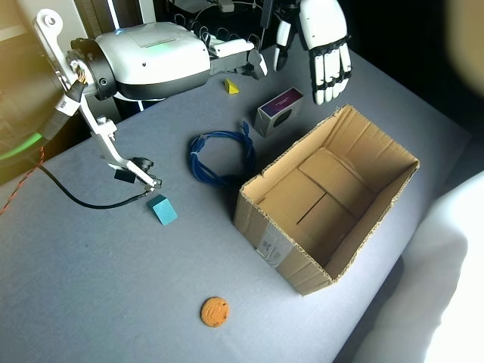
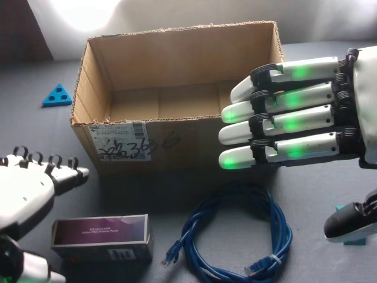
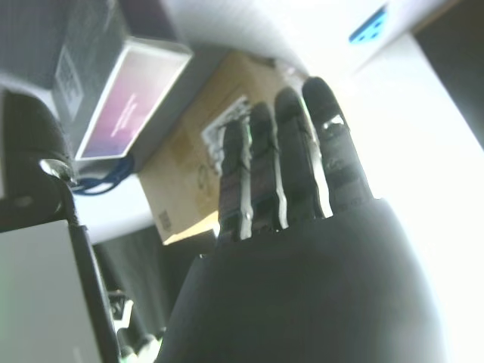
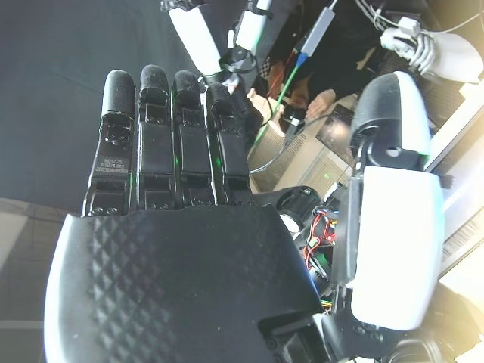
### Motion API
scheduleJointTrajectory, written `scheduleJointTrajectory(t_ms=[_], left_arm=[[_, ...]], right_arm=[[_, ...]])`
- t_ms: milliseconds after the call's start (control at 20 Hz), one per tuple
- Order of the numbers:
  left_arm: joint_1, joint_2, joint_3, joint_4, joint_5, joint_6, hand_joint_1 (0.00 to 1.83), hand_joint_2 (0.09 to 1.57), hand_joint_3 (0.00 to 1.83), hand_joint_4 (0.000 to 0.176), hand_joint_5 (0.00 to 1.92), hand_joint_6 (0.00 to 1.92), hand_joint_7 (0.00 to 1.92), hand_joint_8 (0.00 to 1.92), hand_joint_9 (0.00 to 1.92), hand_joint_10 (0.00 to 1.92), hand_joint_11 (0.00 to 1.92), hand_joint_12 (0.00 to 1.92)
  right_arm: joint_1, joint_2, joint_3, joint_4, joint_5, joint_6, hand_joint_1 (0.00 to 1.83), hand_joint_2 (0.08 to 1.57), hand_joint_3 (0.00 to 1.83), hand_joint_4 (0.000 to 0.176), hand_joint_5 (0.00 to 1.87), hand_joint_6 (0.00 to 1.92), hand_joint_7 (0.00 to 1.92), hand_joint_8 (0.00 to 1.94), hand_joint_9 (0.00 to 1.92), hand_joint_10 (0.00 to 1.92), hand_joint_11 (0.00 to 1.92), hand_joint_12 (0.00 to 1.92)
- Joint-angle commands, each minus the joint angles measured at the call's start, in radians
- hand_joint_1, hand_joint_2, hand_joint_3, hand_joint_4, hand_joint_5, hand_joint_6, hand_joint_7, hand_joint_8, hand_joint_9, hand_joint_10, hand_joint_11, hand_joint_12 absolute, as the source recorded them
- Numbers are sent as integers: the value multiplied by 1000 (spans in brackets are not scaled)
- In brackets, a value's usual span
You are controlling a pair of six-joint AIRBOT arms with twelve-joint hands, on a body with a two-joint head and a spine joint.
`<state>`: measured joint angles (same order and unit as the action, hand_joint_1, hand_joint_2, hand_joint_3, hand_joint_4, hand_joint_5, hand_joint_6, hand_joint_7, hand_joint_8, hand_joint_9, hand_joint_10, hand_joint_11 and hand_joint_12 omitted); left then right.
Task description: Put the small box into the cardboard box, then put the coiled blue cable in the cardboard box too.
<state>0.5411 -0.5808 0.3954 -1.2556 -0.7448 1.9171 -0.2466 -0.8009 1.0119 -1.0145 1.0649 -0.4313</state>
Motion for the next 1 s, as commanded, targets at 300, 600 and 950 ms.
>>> scheduleJointTrajectory(t_ms=[300, 600, 950], left_arm=[[45, -89, -21, -30, -208, -25, 1177, 931, 0, 0, 268, 18, 282, 12, 265, 21, 0, 792], [48, -163, -17, -33, -249, -13, 1172, 965, 6, 0, 278, 2, 279, 3, 244, 8, 0, 686], [51, -216, 3, -14, -256, -12, 1175, 965, 1, 0, 275, 2, 302, 1, 276, 5, 0, 684]], right_arm=[[7, 12, -3, 77, 85, -1, 590, 985, 2, 0, 276, 1, 309, 3, 300, 6, 0, 810], [7, 12, -3, 77, 85, -1, 611, 994, 3, 0, 274, 1, 307, 1, 302, 4, 0, 819], [7, 12, -3, 77, 85, -1, 607, 979, 0, 0, 299, 3, 339, 5, 323, 8, 0, 839]])
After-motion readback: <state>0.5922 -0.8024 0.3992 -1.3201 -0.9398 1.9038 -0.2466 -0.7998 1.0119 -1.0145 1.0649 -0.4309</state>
